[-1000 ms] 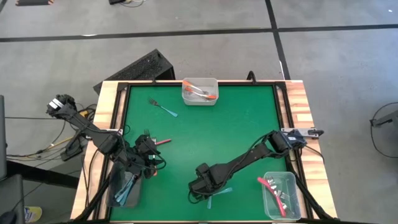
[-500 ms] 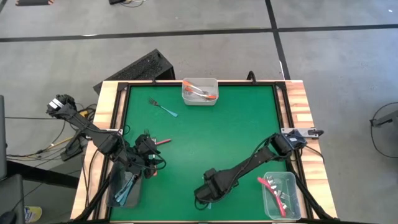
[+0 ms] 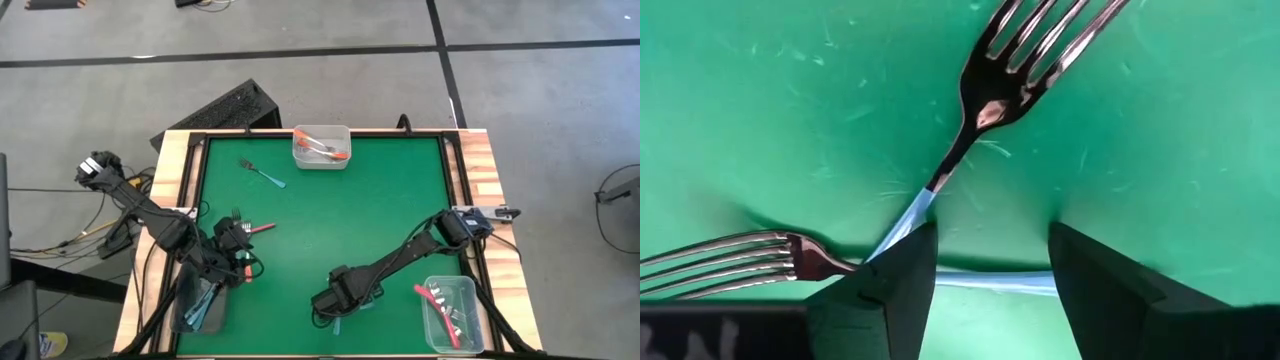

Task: Sort silverware by color (type)
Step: Put the blue fork into the black transparent bin

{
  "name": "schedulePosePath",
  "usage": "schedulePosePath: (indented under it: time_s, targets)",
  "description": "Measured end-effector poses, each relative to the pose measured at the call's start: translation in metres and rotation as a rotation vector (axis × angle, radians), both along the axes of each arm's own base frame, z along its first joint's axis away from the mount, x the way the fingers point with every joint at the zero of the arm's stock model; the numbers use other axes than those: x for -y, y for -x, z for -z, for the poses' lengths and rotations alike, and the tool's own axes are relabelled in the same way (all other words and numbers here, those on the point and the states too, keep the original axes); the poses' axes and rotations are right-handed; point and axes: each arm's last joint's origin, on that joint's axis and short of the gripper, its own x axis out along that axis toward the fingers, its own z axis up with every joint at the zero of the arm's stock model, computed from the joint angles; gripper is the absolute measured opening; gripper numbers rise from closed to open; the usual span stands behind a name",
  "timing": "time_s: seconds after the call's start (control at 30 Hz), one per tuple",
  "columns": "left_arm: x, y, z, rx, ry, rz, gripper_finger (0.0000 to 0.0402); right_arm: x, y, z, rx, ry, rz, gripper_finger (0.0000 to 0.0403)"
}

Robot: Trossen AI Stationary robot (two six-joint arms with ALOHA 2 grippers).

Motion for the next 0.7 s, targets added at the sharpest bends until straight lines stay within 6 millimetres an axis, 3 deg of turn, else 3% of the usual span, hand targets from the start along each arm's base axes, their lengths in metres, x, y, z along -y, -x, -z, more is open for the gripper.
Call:
schedulePosePath:
  time_s: [0.4,0.7]
  targets:
    - [0.012,0.015,0.002,-0.014,-0.008,0.004,0.0187,0.006,-0.012,-0.021,0.055,0.016,0.013,0.0221]
    - [0.020,0.022,0.002,0.022,0.012,-0.021,0.0187,0.019,-0.021,-0.020,0.089,0.031,-0.010,0.0219]
